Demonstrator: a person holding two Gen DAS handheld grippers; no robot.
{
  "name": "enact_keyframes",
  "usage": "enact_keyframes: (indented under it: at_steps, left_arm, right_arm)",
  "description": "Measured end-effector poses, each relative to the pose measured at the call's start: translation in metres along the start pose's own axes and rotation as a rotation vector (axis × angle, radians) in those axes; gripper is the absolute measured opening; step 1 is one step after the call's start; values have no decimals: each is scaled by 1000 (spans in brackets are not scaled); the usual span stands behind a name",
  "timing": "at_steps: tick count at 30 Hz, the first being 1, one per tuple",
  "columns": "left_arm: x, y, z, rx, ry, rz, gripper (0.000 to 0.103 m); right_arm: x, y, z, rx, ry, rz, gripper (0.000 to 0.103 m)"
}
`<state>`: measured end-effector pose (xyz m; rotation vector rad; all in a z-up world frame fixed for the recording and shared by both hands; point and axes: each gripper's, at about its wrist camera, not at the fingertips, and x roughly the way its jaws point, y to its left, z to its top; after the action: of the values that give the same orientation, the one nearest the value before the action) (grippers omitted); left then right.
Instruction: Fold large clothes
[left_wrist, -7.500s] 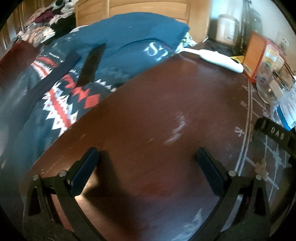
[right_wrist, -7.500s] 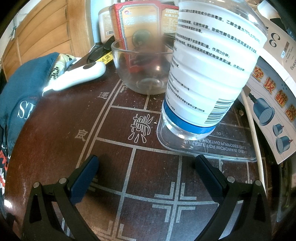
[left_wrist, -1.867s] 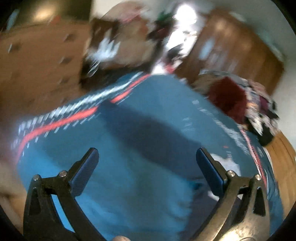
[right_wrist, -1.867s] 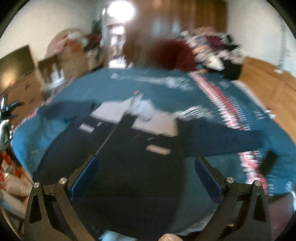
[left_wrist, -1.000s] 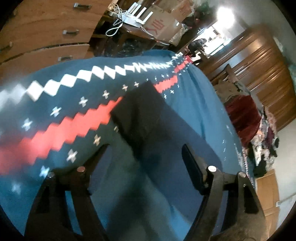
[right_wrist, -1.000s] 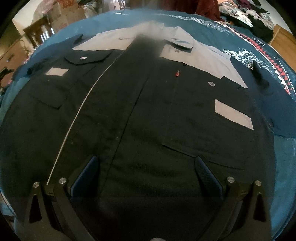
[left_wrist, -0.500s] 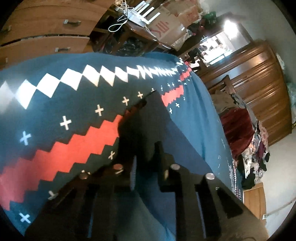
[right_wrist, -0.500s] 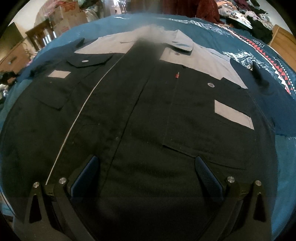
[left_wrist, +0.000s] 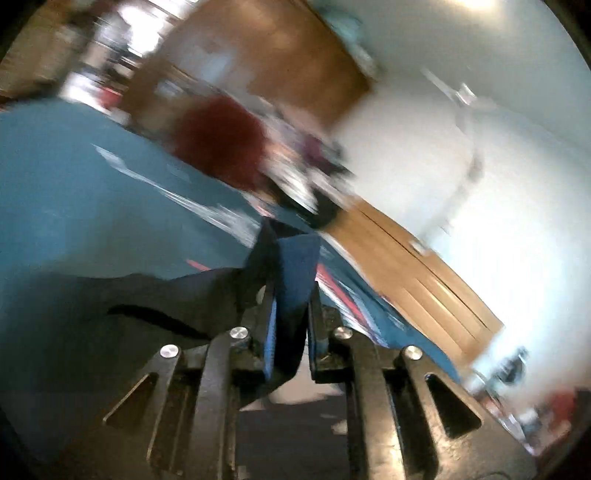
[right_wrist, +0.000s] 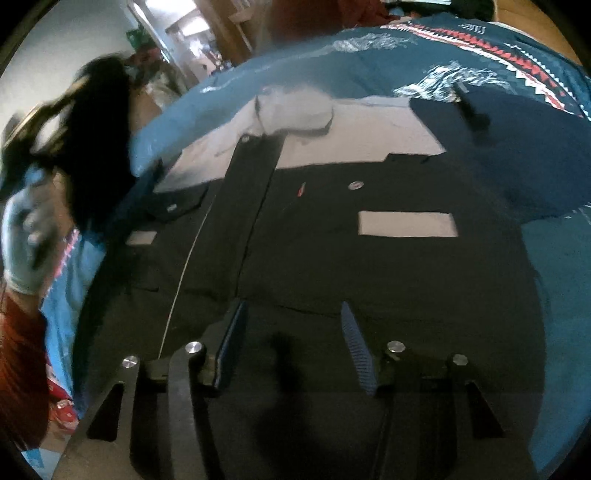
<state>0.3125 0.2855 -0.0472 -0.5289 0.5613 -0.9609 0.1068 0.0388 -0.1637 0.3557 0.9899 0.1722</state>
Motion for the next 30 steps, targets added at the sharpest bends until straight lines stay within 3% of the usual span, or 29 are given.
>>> enact_keyframes:
  at_steps: [3,6,8,10,14,17,21,23,24,26,27,29,30]
  left_arm:
    - [84,-15,-48,-81,201,-40,21]
    - [77,-30,-71,-41,243,-36,27]
    - [43,-30,-77,-12,207,13,44]
    - [-4,-9,-82,0,126,137,65]
    - [-86,54,-90,-114,-29,396,66]
    - [-122,95,-108,-240,-102,488,66]
    - [-126,121,-128,-342,-146,492,66]
    - [-120,117,-128,-328,-153,499,66]
    - [-117,111,-128,-319,-151,500,68]
    - [-119,107,-126,-304,-146,501,70]
    - [-118,106,-125,-306,-153,501,70]
    - [-131,111,-128,-311,-177,506,71]
    - [-133,110,-128,-315,-194,515,72]
  right_arm:
    - [-16,-15,-1,19,-9,10,63]
    - [-27,-29,4,22,-21,26,64]
    - [-28,-36,15,26,-31,63,64]
    - [-22,-39,33,17,-43,90,64]
    - [11,-41,81,40,-40,171,64]
    - [59,-44,122,94,25,198,64]
    - [108,-52,143,202,109,220,64]
    - [119,-54,145,240,112,238,58]
    - [124,-55,146,261,115,265,48]
    - [128,-57,146,273,115,270,13]
    - [126,-60,146,276,106,259,6]
    - [110,-71,145,286,49,253,3]
    - [95,-79,143,284,8,205,3]
